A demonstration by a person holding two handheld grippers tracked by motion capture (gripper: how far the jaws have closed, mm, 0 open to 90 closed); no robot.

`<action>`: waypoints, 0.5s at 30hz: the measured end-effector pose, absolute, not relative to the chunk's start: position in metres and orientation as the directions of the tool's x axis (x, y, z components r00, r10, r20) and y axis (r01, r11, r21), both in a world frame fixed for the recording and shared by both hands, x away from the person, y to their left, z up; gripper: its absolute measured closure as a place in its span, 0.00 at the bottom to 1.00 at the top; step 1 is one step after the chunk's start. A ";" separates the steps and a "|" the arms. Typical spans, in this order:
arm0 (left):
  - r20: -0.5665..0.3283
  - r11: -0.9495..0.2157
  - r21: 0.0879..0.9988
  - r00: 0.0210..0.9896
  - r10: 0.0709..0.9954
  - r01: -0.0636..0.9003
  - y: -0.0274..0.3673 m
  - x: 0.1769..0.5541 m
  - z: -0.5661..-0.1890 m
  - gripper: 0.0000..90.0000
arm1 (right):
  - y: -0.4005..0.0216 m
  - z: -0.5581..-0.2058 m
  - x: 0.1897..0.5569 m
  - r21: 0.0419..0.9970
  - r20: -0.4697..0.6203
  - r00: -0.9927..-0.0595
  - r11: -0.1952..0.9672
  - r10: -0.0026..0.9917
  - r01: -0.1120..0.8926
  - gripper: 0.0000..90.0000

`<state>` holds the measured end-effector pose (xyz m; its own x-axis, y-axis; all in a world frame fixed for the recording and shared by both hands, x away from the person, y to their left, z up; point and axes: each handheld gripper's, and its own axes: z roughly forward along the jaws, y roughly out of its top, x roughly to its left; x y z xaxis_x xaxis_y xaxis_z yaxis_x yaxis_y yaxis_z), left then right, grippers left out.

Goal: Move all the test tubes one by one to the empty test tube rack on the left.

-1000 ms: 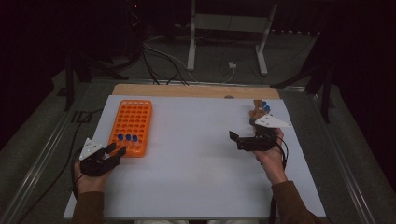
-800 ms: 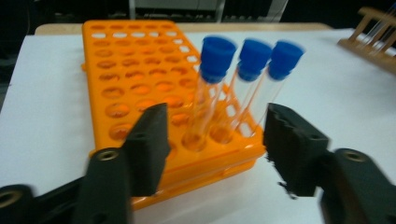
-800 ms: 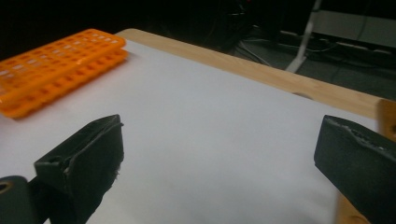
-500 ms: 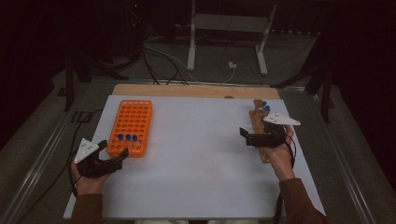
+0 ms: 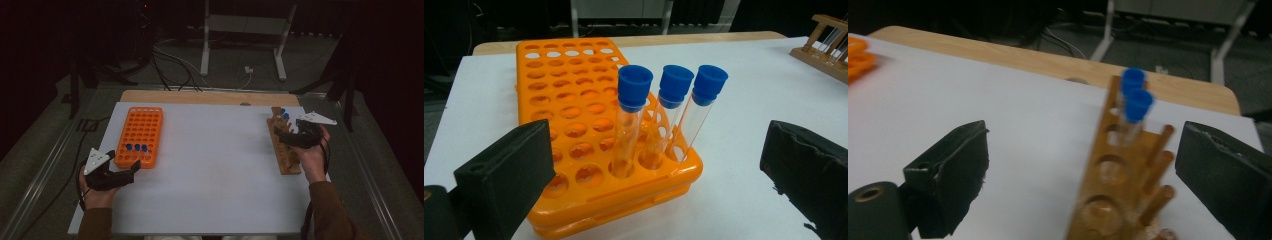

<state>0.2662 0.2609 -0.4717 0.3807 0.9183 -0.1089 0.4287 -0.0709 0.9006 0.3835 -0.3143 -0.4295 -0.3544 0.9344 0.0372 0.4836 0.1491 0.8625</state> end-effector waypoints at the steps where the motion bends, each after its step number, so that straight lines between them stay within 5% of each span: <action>1: -0.108 -0.071 0.901 0.379 0.919 0.428 0.261 0.266 -0.472 0.02 | -0.317 -0.429 0.387 0.860 0.042 -0.346 0.143 0.937 0.490 0.12; 9: -0.107 -0.054 0.909 0.358 0.928 0.412 0.264 0.264 -0.471 0.04 | -0.327 -0.437 0.410 0.837 0.086 -0.292 0.090 0.953 0.539 0.39; 15: -0.096 -0.067 0.907 0.360 0.928 0.415 0.263 0.265 -0.472 0.04 | -0.320 -0.445 0.419 0.830 0.000 -0.284 0.158 0.959 0.535 0.63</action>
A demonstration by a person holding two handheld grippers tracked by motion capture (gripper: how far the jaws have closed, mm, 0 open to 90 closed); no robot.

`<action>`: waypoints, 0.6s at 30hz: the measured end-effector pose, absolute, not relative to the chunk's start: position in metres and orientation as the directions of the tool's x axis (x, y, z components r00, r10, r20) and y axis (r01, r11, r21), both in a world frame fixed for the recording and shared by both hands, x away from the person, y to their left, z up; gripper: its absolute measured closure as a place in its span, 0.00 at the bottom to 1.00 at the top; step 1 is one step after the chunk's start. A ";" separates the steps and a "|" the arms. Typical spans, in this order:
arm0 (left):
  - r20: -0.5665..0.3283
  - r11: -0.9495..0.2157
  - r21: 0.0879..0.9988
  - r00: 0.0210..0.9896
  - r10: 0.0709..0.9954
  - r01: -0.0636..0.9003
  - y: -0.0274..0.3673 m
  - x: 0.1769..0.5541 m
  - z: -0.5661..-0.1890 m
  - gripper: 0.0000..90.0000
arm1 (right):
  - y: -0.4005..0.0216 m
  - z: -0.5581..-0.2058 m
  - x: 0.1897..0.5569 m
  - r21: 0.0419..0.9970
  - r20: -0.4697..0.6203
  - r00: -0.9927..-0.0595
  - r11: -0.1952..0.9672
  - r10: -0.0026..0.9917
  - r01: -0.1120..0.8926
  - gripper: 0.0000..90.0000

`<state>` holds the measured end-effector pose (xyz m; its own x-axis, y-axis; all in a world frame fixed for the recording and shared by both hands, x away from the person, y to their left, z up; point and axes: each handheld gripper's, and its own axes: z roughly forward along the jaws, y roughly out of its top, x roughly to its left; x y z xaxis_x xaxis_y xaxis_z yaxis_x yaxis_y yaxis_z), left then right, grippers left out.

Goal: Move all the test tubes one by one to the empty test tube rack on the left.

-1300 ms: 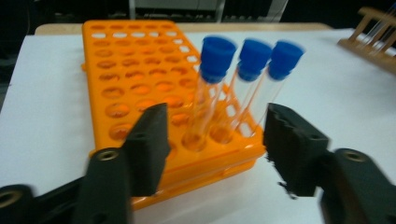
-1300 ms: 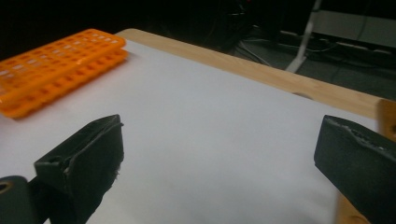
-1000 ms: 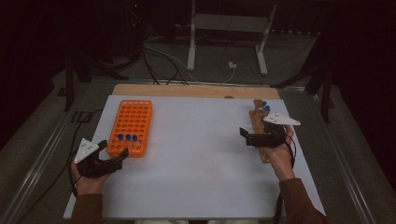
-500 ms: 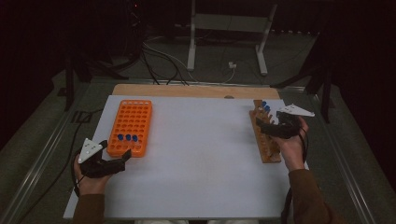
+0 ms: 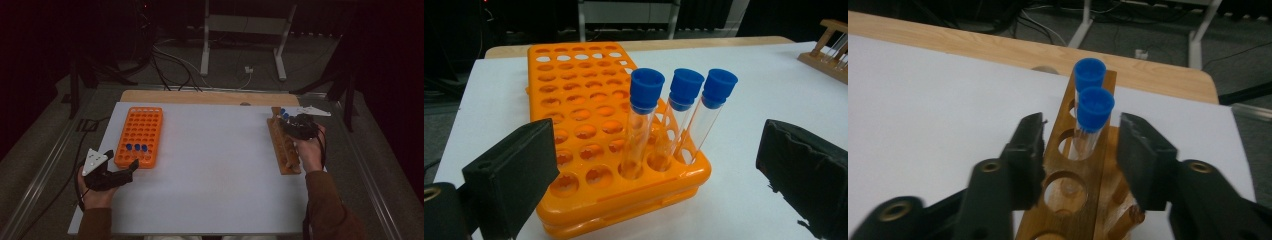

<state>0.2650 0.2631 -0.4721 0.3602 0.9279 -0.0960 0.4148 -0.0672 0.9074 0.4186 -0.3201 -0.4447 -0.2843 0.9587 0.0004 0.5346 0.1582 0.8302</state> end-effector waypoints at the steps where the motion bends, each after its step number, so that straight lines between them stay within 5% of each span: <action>1: -0.094 -0.070 0.907 0.363 0.927 0.415 0.263 0.265 -0.472 0.04 | -0.319 -0.445 0.419 0.832 -0.011 -0.279 0.164 0.960 0.531 0.66; 8: -0.090 -0.074 0.907 0.363 0.928 0.416 0.262 0.265 -0.472 0.05 | -0.317 -0.449 0.427 0.820 -0.023 -0.289 0.183 0.957 0.542 0.78; 18: -0.087 -0.078 0.906 0.363 0.928 0.417 0.262 0.265 -0.473 0.05 | -0.316 -0.452 0.436 0.809 -0.027 -0.274 0.183 0.961 0.559 0.80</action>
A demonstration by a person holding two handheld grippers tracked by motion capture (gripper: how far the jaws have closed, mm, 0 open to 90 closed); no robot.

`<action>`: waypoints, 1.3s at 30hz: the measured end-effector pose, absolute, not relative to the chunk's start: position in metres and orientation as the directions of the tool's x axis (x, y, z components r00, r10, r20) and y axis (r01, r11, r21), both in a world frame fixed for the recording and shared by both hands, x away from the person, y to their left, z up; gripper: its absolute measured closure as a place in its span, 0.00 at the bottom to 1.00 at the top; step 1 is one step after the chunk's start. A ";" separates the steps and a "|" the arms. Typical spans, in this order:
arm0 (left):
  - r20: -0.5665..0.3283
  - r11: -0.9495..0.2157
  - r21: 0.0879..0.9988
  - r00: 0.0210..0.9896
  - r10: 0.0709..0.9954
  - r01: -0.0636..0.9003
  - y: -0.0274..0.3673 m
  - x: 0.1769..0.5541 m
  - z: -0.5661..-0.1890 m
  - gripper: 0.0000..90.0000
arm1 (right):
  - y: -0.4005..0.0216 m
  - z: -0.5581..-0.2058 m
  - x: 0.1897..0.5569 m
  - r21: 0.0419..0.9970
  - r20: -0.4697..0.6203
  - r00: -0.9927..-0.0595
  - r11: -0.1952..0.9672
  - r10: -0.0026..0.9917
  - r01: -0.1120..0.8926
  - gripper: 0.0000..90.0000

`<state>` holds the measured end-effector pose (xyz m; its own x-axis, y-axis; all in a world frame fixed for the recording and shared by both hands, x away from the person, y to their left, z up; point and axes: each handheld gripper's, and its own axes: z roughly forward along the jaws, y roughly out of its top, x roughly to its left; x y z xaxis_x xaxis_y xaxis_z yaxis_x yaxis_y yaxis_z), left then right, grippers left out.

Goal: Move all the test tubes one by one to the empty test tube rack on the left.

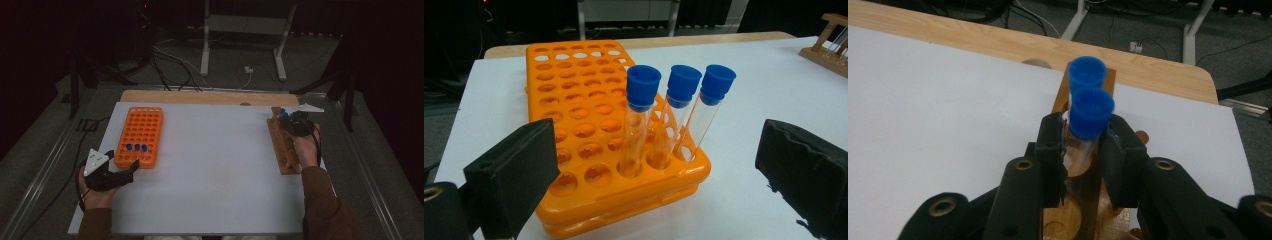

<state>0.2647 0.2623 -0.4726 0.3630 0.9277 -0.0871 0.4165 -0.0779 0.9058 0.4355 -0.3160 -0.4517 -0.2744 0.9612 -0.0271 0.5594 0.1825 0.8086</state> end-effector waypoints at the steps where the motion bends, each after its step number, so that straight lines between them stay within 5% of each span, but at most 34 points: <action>1: -0.087 -0.078 0.906 0.363 0.928 0.417 0.262 0.265 -0.473 0.05 | -0.317 -0.452 0.436 0.808 -0.024 -0.271 0.178 0.962 0.562 0.80; 29: -0.096 -0.070 0.906 0.363 0.927 0.417 0.263 0.264 -0.472 0.04 | -0.319 -0.405 0.410 0.882 -0.056 -0.323 0.198 0.945 0.427 0.85; 39: -0.085 -0.072 0.909 0.352 0.932 0.410 0.262 0.264 -0.468 0.01 | -0.299 -0.385 0.392 0.908 -0.052 -0.416 0.217 0.908 0.360 0.85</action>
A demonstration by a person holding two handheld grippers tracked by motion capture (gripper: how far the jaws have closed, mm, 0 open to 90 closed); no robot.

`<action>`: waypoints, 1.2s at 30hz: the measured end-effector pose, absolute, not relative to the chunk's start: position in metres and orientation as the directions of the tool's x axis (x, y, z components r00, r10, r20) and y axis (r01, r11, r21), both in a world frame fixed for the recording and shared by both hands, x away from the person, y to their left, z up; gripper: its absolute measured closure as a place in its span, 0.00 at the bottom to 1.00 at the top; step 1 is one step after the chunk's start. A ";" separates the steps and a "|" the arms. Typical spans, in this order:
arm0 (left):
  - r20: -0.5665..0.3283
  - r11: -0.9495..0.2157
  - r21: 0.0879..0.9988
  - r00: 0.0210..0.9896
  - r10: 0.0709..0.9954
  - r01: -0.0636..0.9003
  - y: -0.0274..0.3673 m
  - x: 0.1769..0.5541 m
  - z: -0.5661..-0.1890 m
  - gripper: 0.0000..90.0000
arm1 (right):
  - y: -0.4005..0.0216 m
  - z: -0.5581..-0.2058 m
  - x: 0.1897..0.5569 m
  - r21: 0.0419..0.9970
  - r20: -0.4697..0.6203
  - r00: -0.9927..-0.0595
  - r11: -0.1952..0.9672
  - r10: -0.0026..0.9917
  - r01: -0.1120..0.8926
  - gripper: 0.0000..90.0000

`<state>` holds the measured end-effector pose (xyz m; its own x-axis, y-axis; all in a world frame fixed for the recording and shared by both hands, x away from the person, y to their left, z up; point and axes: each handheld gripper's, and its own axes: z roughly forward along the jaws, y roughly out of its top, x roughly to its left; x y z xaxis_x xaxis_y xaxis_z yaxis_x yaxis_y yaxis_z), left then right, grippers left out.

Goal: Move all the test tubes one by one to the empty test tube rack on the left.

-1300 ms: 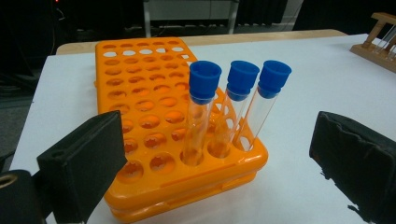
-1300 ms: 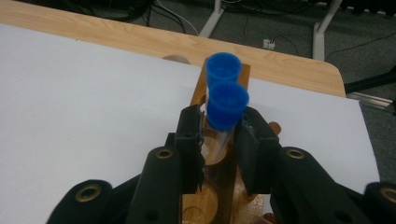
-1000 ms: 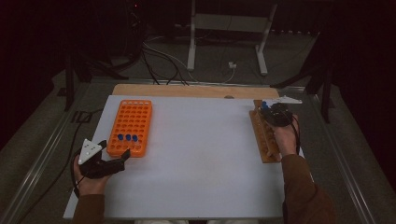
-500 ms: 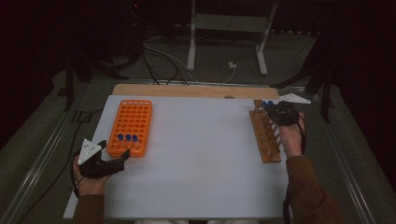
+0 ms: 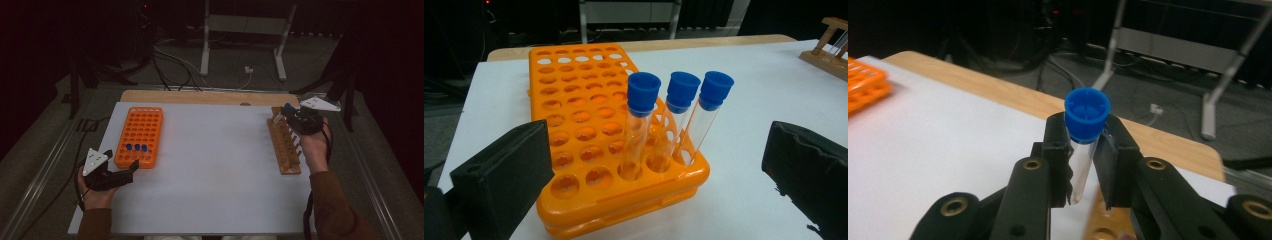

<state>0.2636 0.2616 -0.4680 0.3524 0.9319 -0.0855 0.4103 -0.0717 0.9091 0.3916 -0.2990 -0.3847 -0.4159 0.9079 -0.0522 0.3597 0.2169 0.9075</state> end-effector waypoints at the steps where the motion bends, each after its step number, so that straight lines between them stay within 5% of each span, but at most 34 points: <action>1: -0.085 -0.072 0.910 0.352 0.932 0.409 0.261 0.263 -0.468 0.01 | -0.294 -0.385 0.390 0.906 -0.055 -0.430 0.226 0.901 0.357 0.85; 23: 0.011 -0.163 0.934 0.431 0.902 0.317 0.220 0.253 -0.437 0.01 | -0.179 -0.398 0.359 0.885 -0.037 -0.708 0.353 0.705 0.305 0.85; 36: 0.015 -0.219 0.927 0.553 0.833 0.305 0.172 0.263 -0.428 0.02 | -0.142 -0.409 0.350 0.883 0.037 -0.776 0.343 0.630 0.321 0.85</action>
<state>0.2632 0.1724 -0.4278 0.5531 0.8329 0.0152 0.3047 -0.2193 0.9269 0.3503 -0.1419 -0.4090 -0.7756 0.6302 0.0368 0.3206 0.3431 0.8829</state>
